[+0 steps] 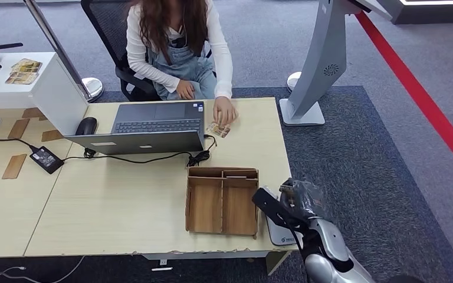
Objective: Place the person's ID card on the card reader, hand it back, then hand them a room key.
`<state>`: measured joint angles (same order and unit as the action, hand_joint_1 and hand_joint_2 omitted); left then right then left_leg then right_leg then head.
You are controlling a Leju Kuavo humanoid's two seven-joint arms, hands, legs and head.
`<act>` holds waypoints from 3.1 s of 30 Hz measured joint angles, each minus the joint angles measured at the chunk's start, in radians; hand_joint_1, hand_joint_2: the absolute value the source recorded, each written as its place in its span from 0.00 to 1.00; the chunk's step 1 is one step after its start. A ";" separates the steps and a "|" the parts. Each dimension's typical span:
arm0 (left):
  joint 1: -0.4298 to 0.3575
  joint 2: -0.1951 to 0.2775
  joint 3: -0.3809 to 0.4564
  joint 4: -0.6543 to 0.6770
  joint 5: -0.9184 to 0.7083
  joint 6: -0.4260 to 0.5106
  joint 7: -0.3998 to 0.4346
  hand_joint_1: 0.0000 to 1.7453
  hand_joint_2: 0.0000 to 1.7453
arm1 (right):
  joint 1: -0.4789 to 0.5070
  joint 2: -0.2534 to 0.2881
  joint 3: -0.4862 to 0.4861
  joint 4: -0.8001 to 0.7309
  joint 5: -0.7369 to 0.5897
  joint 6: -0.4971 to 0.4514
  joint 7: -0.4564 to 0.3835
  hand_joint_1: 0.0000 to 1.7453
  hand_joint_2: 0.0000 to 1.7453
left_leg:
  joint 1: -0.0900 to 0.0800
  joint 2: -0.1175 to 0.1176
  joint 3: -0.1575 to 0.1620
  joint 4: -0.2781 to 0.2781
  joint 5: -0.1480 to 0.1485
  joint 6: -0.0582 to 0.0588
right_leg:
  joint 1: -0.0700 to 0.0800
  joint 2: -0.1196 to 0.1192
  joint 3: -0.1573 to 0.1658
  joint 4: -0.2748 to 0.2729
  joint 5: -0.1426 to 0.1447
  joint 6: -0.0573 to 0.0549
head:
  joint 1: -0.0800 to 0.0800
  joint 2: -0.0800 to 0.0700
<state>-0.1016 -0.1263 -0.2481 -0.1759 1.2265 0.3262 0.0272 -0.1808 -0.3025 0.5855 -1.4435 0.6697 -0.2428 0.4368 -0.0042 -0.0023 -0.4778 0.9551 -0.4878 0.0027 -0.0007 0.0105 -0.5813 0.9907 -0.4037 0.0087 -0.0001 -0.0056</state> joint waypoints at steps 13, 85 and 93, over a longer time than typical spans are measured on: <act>0.000 0.000 0.008 0.000 0.000 0.000 0.003 0.00 0.00 | -0.015 0.033 0.025 0.043 -0.033 0.008 -0.009 1.00 1.00 | 0.000 0.000 0.000 0.000 0.000 0.000 | 0.000 0.000 0.000 0.000 0.000 0.000 | 0.000 0.000; -0.003 -0.005 -0.084 0.000 -0.154 -0.057 -0.017 0.00 0.00 | -0.831 0.436 0.161 0.524 -0.106 -0.081 -0.248 1.00 1.00 | 0.003 -0.002 -0.002 0.000 0.005 -0.003 | 0.001 -0.002 -0.003 0.002 0.003 -0.002 | 0.000 0.000; -0.003 -0.005 -0.092 0.000 -0.154 -0.057 -0.018 0.00 0.00 | -0.859 0.494 0.174 0.665 -0.120 -0.103 -0.259 1.00 1.00 | 0.003 -0.002 -0.002 0.000 0.005 -0.003 | 0.001 -0.002 -0.003 0.002 0.003 -0.003 | 0.000 0.000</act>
<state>-0.1043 -0.1312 -0.3401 -0.1759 1.0723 0.2689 0.0095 -1.0398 0.1911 0.7598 -0.7782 0.5493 -0.3453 0.1781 -0.0014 -0.0040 -0.4798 0.9551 -0.4833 0.0000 0.0001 0.0084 -0.5840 0.9924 -0.4004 0.0062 0.0000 -0.0054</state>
